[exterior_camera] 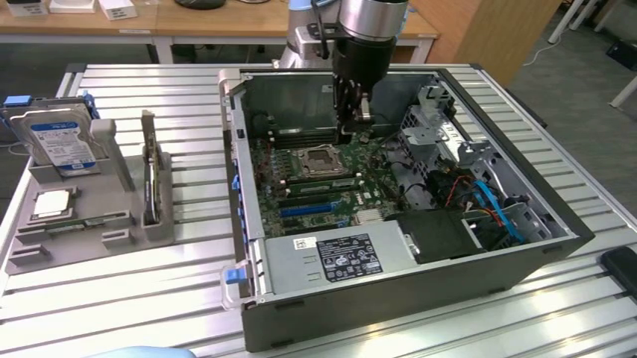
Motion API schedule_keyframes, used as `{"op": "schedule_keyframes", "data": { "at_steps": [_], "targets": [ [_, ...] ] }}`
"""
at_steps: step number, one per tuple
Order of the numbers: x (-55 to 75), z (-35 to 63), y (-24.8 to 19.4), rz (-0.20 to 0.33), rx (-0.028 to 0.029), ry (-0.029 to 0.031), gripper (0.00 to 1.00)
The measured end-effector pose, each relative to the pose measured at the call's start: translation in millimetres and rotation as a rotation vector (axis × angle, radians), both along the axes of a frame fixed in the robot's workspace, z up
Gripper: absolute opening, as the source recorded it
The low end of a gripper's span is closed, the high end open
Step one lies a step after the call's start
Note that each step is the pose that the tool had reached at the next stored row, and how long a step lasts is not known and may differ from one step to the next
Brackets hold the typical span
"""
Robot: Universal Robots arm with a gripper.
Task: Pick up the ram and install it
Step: 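Press down the ram until it locks into place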
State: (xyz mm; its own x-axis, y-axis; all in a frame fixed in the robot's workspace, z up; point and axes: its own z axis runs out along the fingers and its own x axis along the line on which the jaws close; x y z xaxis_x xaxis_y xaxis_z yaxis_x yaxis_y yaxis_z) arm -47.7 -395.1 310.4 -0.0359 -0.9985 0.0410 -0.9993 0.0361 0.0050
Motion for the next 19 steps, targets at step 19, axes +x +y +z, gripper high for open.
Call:
{"op": "schedule_keyframes", "data": {
  "at_steps": [19],
  "targets": [
    [0.0,-0.1,0.3,-0.030,0.0001,0.0002,0.10]
  ]
}}
